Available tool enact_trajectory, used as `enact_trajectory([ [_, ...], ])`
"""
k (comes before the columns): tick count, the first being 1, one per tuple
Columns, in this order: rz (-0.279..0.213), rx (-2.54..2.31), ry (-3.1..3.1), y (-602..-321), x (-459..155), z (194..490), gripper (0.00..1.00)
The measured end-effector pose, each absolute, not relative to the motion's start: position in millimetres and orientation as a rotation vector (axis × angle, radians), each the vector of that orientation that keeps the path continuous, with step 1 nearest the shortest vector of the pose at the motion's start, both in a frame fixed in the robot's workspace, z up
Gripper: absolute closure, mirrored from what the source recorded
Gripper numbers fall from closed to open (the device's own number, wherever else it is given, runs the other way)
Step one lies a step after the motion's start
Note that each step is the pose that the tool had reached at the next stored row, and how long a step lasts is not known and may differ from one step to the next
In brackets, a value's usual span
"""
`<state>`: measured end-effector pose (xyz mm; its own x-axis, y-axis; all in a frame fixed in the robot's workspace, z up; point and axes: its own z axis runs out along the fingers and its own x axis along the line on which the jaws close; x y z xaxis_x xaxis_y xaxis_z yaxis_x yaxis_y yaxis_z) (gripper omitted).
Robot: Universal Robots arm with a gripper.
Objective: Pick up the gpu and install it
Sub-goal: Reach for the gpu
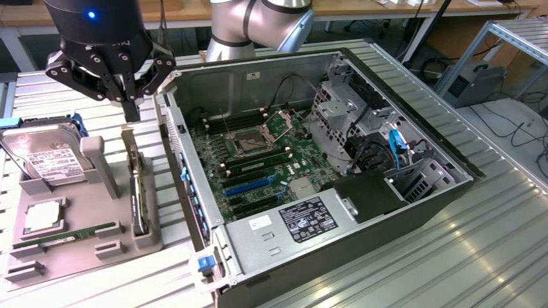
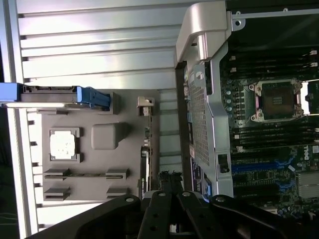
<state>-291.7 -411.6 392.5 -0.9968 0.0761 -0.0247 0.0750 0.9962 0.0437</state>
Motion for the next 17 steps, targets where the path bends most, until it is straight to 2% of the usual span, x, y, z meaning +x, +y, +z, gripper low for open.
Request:
enact_trajectory([
  [17, 0.065, 0.118, 3.112, -431, -292, 392, 0.89],
])
